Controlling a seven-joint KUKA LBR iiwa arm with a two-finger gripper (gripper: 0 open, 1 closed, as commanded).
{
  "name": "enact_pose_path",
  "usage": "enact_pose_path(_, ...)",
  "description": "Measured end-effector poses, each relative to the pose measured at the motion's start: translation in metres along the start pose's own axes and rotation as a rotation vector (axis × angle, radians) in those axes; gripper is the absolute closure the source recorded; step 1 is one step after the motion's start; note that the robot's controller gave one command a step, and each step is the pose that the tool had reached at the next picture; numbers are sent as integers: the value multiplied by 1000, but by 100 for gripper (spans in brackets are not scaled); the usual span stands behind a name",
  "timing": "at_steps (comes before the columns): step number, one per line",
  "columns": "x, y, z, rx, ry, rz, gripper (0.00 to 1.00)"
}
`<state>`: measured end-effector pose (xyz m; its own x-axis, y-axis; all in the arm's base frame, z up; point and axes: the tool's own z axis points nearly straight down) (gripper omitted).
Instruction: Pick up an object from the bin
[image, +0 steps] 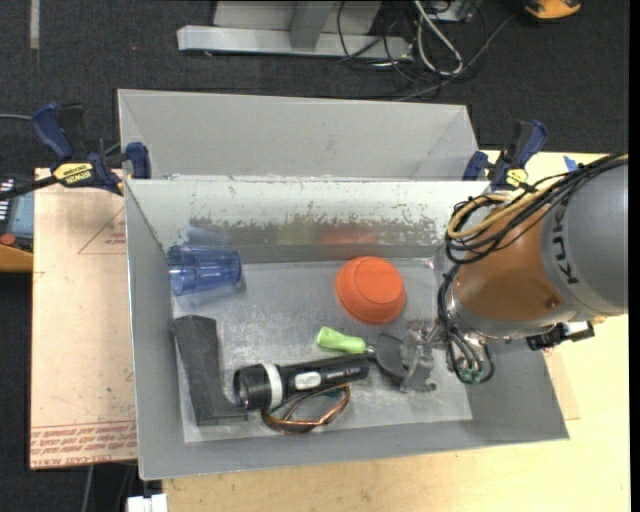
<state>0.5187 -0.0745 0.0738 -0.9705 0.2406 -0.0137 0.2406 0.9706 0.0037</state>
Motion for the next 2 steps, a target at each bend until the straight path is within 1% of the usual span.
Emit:
enact_pose_path(1, 0, 0, 0, 0, 0, -1, 100)
enact_pose_path(2, 3, 0, -26, 0, 10, -1, 100)
